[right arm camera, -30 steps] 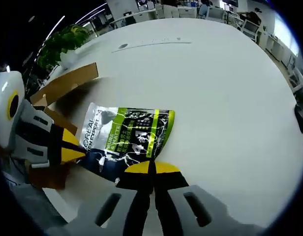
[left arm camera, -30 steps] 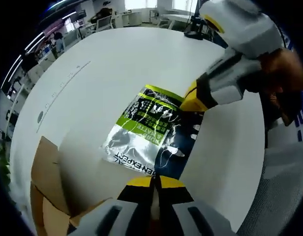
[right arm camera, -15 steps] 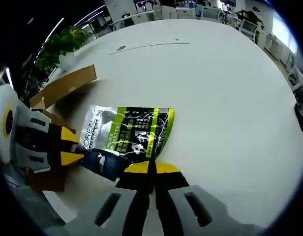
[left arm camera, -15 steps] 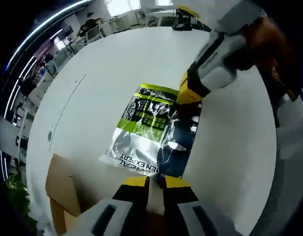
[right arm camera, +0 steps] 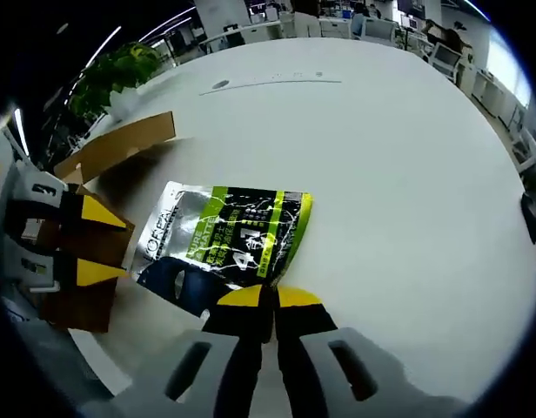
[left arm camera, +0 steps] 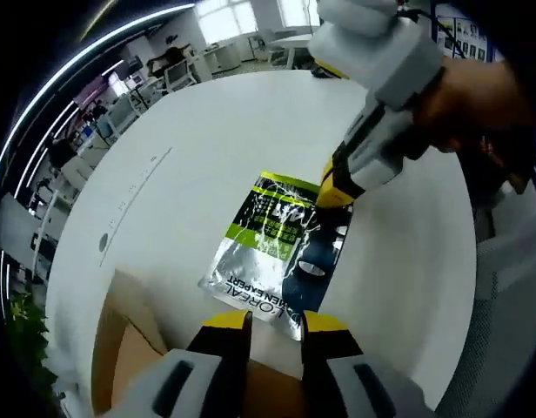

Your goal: Operate the shoe box by opening the lid, removing the specified soft item, and placing it in the target area until the item is outside and the box remains undamaged.

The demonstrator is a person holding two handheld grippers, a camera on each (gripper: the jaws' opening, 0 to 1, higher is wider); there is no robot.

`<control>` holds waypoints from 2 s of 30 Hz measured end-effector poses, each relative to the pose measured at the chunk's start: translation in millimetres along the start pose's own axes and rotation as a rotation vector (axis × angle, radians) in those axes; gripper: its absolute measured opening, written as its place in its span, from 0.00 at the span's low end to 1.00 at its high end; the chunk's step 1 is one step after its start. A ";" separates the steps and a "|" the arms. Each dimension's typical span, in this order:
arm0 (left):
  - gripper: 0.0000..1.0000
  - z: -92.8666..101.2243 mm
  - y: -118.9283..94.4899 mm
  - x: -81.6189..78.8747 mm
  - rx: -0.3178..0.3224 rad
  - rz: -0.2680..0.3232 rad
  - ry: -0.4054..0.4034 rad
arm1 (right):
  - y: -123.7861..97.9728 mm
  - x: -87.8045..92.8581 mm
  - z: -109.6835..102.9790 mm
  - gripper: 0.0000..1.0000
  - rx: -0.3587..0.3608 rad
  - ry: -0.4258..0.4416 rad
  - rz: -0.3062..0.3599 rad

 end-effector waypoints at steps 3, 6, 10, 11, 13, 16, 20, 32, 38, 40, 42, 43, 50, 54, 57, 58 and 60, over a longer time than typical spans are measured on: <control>0.25 -0.2 -9.9 0.1 0.002 0.033 -0.028 | -4.4 0.0 1.8 0.10 0.022 -0.046 0.017; 0.26 -1.1 -16.7 0.5 0.003 0.060 -0.062 | -7.3 -0.5 1.0 0.15 0.021 -0.055 0.027; 0.28 -5.1 -25.3 1.6 -0.015 0.087 -0.077 | -12.6 -2.6 0.6 0.19 0.028 -0.070 0.042; 0.28 -5.6 -28.2 1.9 -0.010 0.100 -0.095 | -14.7 -3.4 0.6 0.19 0.030 -0.078 0.049; 0.29 -6.5 -32.2 2.5 -0.005 0.113 -0.118 | -18.9 -3.8 0.1 0.20 0.029 -0.085 0.053; 0.31 -8.6 -40.8 4.3 0.007 0.145 -0.159 | -26.4 -4.0 -3.0 0.22 0.027 -0.097 0.064; 0.32 -12.0 -51.0 8.7 0.008 0.167 -0.205 | -34.7 -4.5 -8.6 0.25 0.020 -0.109 0.086; 0.37 -26.8 -82.5 39.7 -0.047 0.198 -0.271 | -59.1 -9.7 -35.0 0.38 -0.035 -0.161 0.125; 0.40 -35.3 -95.6 55.1 -0.070 0.223 -0.315 | -76.9 -13.1 -52.0 0.45 -0.065 -0.192 0.158; 0.42 -37.7 -98.8 60.9 -0.078 0.225 -0.329 | -80.7 -13.4 -57.3 0.47 -0.069 -0.217 0.161; 0.42 -38.6 -101.3 64.5 -0.080 0.225 -0.338 | -85.2 -14.1 -63.4 0.48 -0.079 -0.231 0.172; 0.43 -39.0 -104.6 68.3 -0.082 0.229 -0.347 | -86.1 -14.2 -64.7 0.48 -0.082 -0.233 0.174; 0.47 -41.7 -118.9 90.3 -0.097 0.237 -0.402 | -97.3 -16.2 -88.1 0.50 -0.127 -0.260 0.201; 0.47 -45.4 -126.5 101.7 -0.114 0.243 -0.431 | -100.1 -16.7 -101.8 0.51 -0.154 -0.277 0.208; 0.48 -46.9 -132.9 109.3 -0.122 0.252 -0.456 | -101.0 -16.4 -110.7 0.51 -0.171 -0.286 0.212; 0.48 -46.6 -135.3 111.4 -0.128 0.254 -0.460 | -101.3 -16.4 -113.3 0.50 -0.177 -0.291 0.215; 0.48 -45.9 -139.4 116.4 -0.136 0.250 -0.466 | -101.5 -16.4 -117.7 0.50 -0.187 -0.296 0.217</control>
Point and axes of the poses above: the point that each gripper's makers call its tool centre point, and the gripper's own axes: y roughly forward along the fingers, z roughly to its right, x roughly out of its underside, the point moved 7 cm from there along -y, roughly backward along the fingers, and after that the axes turned 3 degrees about y, right-handed, at the moved point
